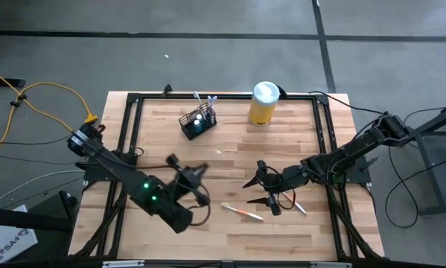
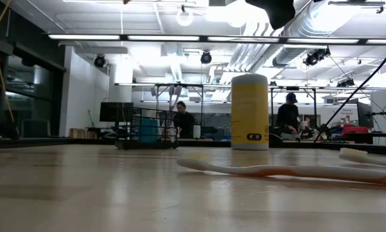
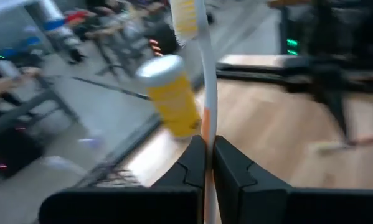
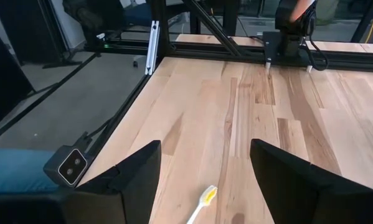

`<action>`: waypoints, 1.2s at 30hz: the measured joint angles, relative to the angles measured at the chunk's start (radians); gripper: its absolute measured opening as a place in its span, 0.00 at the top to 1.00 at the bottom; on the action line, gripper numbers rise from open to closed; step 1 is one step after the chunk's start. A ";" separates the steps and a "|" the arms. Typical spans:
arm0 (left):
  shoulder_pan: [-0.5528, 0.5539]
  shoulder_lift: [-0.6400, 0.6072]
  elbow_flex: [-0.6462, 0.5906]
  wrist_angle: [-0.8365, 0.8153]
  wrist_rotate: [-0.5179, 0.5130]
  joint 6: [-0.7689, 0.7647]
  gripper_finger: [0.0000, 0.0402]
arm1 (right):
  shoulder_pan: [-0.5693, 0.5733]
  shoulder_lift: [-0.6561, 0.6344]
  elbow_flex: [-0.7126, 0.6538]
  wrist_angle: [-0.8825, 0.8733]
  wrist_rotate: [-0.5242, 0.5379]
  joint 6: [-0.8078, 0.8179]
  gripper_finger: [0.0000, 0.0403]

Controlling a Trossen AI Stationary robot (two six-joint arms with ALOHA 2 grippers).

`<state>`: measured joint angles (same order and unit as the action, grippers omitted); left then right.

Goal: Pick & Place toothbrushing station
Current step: Put the left orange toothbrush into the left section of the wire organizer

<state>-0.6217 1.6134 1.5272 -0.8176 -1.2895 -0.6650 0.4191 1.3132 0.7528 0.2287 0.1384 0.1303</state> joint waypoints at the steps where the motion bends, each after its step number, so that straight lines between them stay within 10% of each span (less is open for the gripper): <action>1: 0.000 -0.011 0.000 -0.053 -0.032 -0.047 0.99 | 0.000 0.000 0.000 0.000 0.000 0.000 0.41; 13: 0.008 -0.025 -0.132 -0.690 -0.281 -0.949 0.99 | 0.000 0.000 0.000 0.002 0.000 -0.001 0.41; 36: 0.371 -0.024 -0.484 -0.701 -0.283 -1.473 0.99 | 0.000 0.000 0.000 -0.016 0.013 -0.012 0.41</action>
<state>-0.2502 1.5898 1.0436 -1.5185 -1.5726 -2.1378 0.4191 1.3132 0.7528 0.2126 0.1518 0.1182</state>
